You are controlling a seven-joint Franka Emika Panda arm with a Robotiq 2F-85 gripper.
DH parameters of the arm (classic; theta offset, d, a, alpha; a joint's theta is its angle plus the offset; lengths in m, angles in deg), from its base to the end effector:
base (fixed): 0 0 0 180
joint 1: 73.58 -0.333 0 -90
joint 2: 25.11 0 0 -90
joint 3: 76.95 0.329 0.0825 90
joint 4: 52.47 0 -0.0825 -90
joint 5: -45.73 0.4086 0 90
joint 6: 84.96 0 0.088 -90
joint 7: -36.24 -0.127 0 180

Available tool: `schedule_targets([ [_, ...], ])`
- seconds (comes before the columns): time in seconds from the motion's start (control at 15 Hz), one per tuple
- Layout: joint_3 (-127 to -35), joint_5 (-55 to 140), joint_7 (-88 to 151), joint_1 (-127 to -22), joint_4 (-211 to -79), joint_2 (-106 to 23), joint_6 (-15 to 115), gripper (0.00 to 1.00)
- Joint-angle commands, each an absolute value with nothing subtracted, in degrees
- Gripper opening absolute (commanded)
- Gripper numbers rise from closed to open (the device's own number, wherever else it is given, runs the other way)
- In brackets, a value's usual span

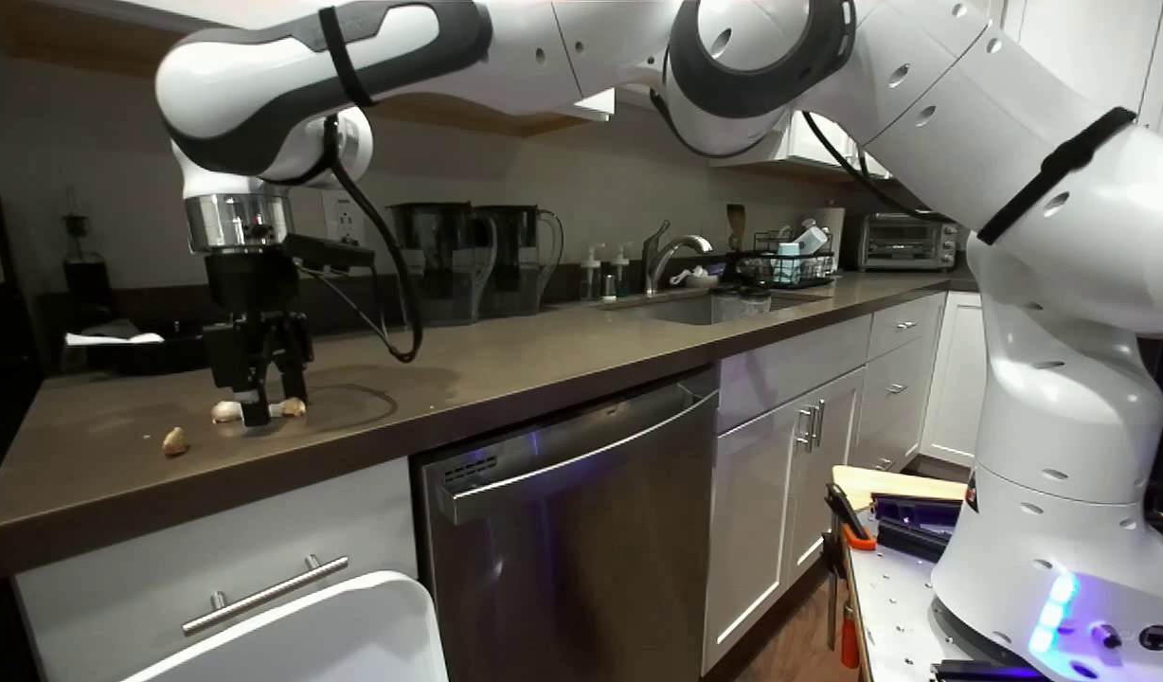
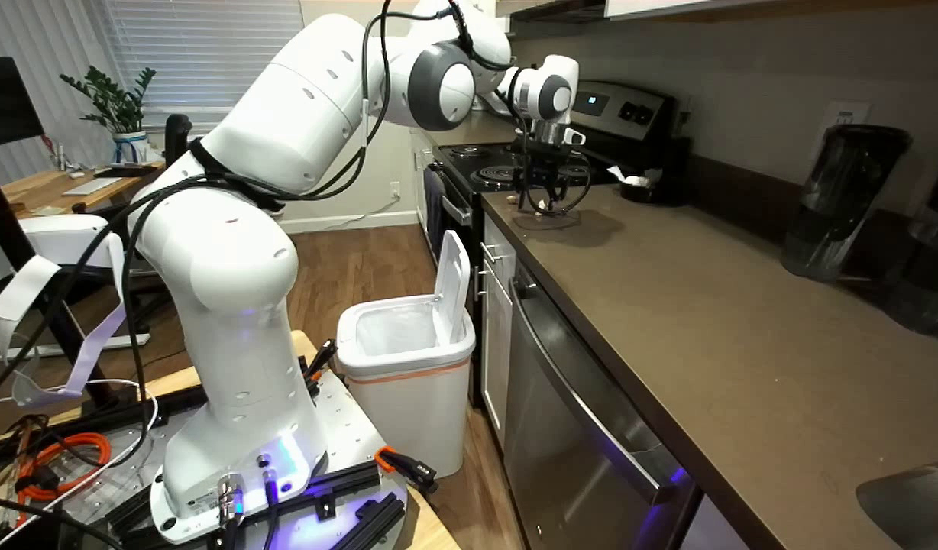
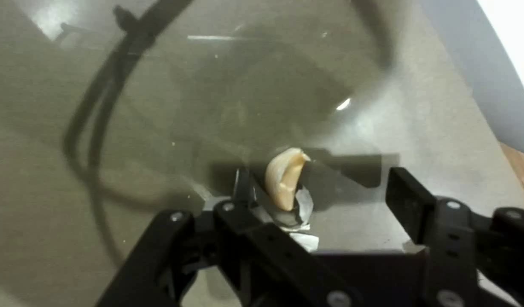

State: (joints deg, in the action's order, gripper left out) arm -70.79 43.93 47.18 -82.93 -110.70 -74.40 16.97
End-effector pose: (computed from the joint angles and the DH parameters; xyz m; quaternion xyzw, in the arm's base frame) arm 0.7718 0.1822 0.3079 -0.9749 -0.2161 0.0477 0.0245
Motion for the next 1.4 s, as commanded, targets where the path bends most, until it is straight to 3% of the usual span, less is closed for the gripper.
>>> schedule_targets([
  [0.0, -71.76, 42.98, 44.77, -84.10, -107.34, -75.93, 12.72, 0.60],
  [0.13, -71.96, 42.94, 44.61, -84.19, -107.16, -76.09, 12.32, 0.54],
  [0.6, -73.28, 42.95, 44.82, -84.22, -106.83, -75.81, 11.87, 0.08],
  [0.73, -73.28, 43.13, 45.09, -84.24, -107.32, -75.32, 11.48, 0.04],
  [1.33, -73.18, 39.93, 46.12, -88.59, -117.15, -66.28, 12.64, 0.08],
])
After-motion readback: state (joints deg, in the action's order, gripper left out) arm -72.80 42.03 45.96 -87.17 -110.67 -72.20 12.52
